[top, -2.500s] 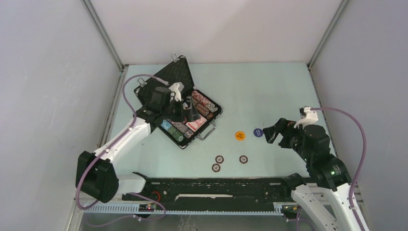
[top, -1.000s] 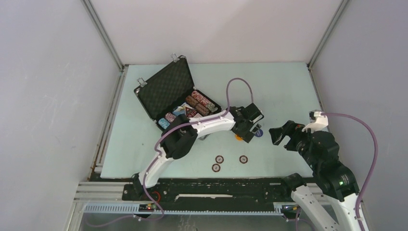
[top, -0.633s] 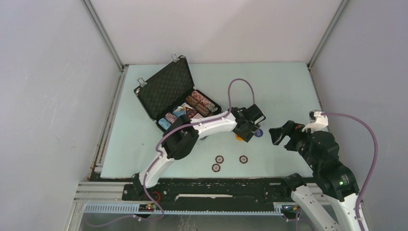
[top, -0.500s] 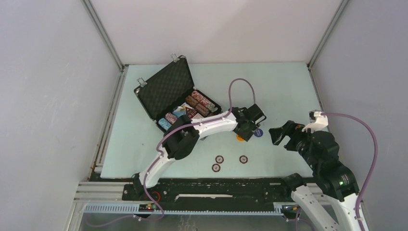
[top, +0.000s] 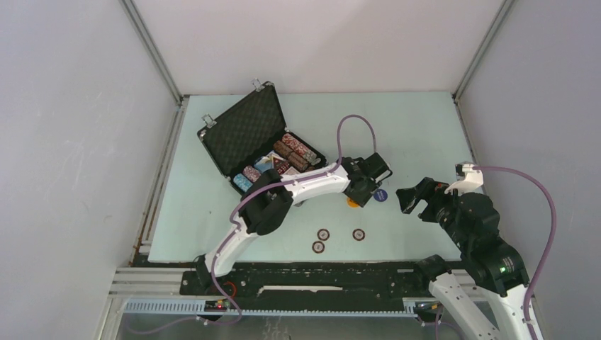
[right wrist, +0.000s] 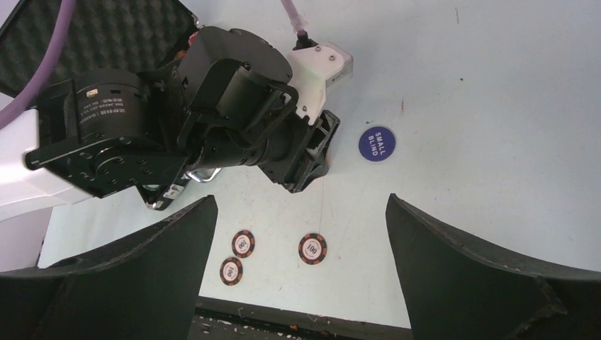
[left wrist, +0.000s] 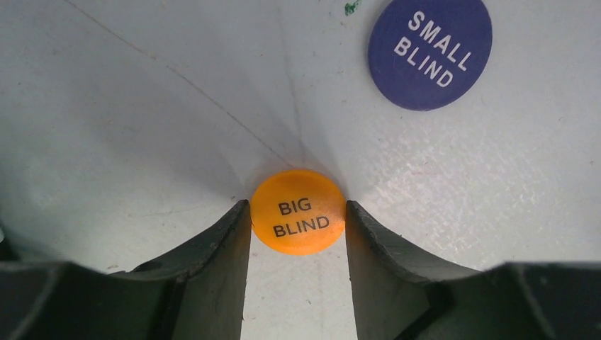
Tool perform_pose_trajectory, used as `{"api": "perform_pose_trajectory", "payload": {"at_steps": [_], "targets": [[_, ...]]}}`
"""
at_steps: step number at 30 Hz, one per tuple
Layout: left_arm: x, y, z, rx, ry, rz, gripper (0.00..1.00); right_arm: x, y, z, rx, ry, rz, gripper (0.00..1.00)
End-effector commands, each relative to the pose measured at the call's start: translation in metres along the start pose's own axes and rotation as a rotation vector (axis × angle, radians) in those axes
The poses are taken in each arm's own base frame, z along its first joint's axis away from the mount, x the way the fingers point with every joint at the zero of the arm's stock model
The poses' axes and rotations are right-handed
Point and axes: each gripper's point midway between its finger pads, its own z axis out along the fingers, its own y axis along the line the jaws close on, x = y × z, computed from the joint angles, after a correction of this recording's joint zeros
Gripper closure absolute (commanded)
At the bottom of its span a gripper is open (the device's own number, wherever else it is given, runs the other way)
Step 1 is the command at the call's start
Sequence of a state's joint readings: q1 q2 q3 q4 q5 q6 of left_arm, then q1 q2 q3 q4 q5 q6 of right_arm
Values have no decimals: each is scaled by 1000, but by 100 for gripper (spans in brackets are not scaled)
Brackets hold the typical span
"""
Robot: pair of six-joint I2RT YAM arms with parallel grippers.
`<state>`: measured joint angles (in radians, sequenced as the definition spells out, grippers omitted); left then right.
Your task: Pack up texas hold em set
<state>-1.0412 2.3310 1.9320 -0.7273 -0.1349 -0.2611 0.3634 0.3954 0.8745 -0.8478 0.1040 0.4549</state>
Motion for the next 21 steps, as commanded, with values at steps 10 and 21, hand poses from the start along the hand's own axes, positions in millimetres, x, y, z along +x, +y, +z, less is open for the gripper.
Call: {"api": "perform_pose_trajectory", "payload": {"at_steps": [10, 21], "targets": [[-14, 67, -101, -137, -129, -50, 51, -7, 5, -1, -21, -29, -8, 0], [37, 187, -124, -283, -122, -262, 49, -6, 6, 0, -26, -24, -9, 0]]}}
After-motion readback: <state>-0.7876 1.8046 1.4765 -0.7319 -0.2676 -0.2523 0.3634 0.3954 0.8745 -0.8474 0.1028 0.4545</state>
